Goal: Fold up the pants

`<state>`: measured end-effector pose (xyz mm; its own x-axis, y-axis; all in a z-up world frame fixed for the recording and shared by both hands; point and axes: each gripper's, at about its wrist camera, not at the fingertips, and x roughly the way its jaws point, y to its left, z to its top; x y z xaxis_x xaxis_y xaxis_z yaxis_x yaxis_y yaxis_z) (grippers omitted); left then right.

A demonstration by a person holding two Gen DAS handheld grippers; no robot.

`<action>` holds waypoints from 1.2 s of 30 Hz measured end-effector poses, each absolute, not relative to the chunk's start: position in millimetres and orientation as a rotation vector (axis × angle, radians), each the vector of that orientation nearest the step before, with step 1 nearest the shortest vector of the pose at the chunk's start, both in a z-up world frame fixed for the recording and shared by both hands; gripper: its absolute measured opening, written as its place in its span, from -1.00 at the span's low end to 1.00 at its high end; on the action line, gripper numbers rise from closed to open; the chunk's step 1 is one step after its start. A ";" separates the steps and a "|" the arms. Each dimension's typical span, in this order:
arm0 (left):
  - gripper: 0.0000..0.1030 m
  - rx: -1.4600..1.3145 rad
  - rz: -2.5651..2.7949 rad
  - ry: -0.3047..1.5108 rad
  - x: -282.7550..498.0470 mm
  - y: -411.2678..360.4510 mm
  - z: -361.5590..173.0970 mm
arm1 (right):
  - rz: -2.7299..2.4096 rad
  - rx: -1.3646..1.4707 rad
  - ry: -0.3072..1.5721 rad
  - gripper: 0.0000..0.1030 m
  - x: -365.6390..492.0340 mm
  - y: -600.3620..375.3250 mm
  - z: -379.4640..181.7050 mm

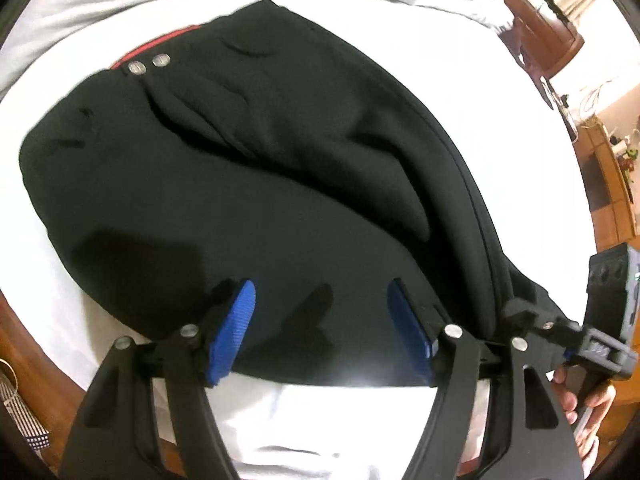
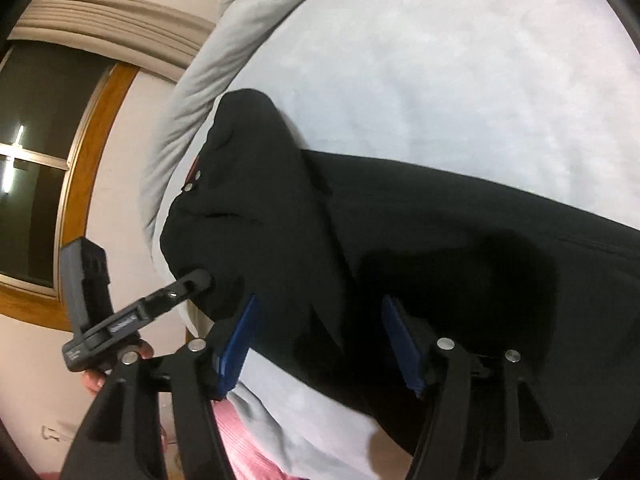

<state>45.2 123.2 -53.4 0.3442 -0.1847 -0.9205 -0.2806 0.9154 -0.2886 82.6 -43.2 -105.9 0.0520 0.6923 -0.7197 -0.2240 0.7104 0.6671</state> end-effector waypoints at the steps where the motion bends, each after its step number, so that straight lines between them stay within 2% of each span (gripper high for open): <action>1: 0.37 -0.438 0.069 1.229 47.2 129.2 -51.2 | 0.738 0.388 1.334 -0.50 77.9 -43.1 -103.2; 3: 0.39 -0.432 0.086 1.231 48.3 138.3 -46.1 | 0.746 0.237 1.288 -0.76 68.6 -17.1 -97.6; 7: 0.51 -0.417 0.103 1.214 65.4 141.8 -32.4 | 0.758 0.092 1.286 -0.87 49.0 0.3 -104.0; 10: 0.60 -0.375 0.121 1.212 87.5 134.4 -24.1 | 0.725 0.044 1.302 -0.87 47.6 18.8 -117.5; 18: 0.66 -0.179 0.215 1.260 167.4 96.3 -10.6 | 0.717 0.081 1.290 -0.87 36.3 9.6 -122.4; 24: 0.66 -0.065 0.304 1.408 208.5 93.9 -35.5 | 0.722 0.093 1.273 -0.87 38.8 13.5 -124.9; 30: 0.68 -0.070 0.308 1.452 220.6 97.8 -50.5 | 0.735 0.125 1.272 -0.87 38.2 2.6 -125.4; 32: 0.54 -0.071 0.303 1.469 222.7 98.0 -54.0 | 0.736 0.130 1.271 -0.87 36.8 4.1 -125.8; 33: 0.40 -0.084 0.291 1.489 223.2 98.2 -57.0 | 0.737 0.135 1.271 -0.87 36.5 3.4 -125.9; 35: 0.37 -0.124 0.265 1.525 226.8 98.8 -62.0 | 0.737 0.139 1.270 -0.87 35.9 0.8 -125.9; 36: 0.28 -0.124 0.265 1.530 227.2 99.0 -63.3 | 0.736 0.139 1.270 -0.87 35.8 0.9 -125.7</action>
<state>227.2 99.0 -63.3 0.0196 0.0929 -0.9955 -0.2477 0.9651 0.0852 35.8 0.9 -125.7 0.1040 0.5703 -0.8148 -0.4234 0.7667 0.4826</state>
